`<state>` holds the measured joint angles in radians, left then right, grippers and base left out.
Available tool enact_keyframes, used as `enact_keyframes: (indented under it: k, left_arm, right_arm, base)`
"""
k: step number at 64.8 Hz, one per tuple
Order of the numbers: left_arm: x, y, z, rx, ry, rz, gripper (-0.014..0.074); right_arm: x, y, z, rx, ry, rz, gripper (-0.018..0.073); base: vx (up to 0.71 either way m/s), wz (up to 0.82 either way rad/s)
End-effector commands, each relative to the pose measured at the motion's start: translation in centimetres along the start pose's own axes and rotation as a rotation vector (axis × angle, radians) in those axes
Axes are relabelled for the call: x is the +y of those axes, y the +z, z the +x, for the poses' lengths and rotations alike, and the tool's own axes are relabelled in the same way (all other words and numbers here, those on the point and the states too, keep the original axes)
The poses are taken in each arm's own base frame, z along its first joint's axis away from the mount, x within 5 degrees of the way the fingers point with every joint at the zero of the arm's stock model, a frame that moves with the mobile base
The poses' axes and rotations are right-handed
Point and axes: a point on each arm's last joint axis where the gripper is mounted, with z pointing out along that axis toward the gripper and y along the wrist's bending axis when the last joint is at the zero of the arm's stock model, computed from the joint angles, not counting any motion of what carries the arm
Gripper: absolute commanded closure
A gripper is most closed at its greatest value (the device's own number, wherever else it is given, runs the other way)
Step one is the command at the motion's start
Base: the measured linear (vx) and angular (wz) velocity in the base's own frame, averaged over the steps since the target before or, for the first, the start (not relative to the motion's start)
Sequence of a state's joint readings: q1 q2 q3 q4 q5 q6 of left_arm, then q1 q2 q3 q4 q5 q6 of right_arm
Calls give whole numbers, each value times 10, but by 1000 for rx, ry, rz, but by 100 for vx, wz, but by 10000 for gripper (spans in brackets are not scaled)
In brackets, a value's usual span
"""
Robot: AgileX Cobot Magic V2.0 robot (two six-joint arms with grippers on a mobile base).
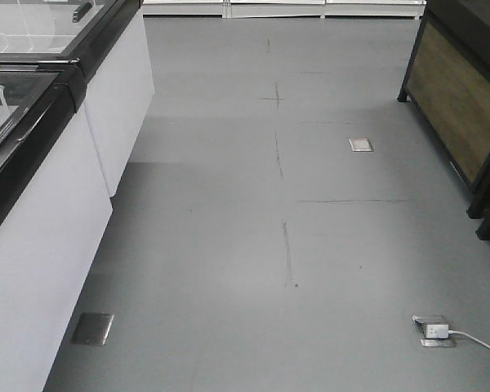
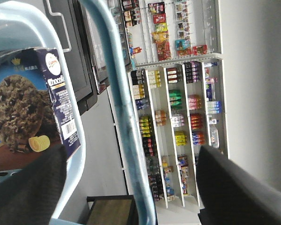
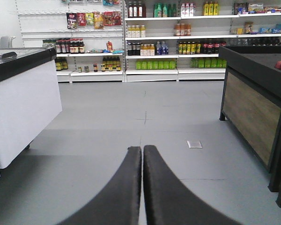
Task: Left arm holds basket, right arm returns cookies
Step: 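Grasp the light-blue basket handle with the left gripper and lift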
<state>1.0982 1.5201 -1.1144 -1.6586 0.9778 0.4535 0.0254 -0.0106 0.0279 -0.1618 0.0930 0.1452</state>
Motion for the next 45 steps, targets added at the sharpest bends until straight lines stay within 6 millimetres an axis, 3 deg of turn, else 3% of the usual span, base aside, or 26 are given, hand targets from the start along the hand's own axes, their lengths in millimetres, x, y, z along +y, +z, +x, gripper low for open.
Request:
enact_keyframes:
  k: [1, 16, 29, 35, 45]
  left_arm:
    - [-27, 5, 2, 2, 12, 134, 48]
    - [-36, 23, -5, 12, 37, 149, 48]
    - [-35, 24, -10, -34, 29, 129, 71]
    - [-35, 24, -11, -44, 28, 124, 119]
    - [-32, 26, -14, -52, 23, 115, 274]
  right_arm:
    - [1, -1, -6, -83, -5, -8, 567]
    - [1, -1, -6, -83, -5, -6, 567]
    - [1, -1, -6, -83, -5, -5, 567]
    - [1, -1, -6, -83, -5, -5, 567]
    - [1, -1, -6, -83, -5, -5, 567]
  base:
    - [0, 0]
    - [0, 0]
    - [0, 0]
    - [0, 0]
    - [0, 0]
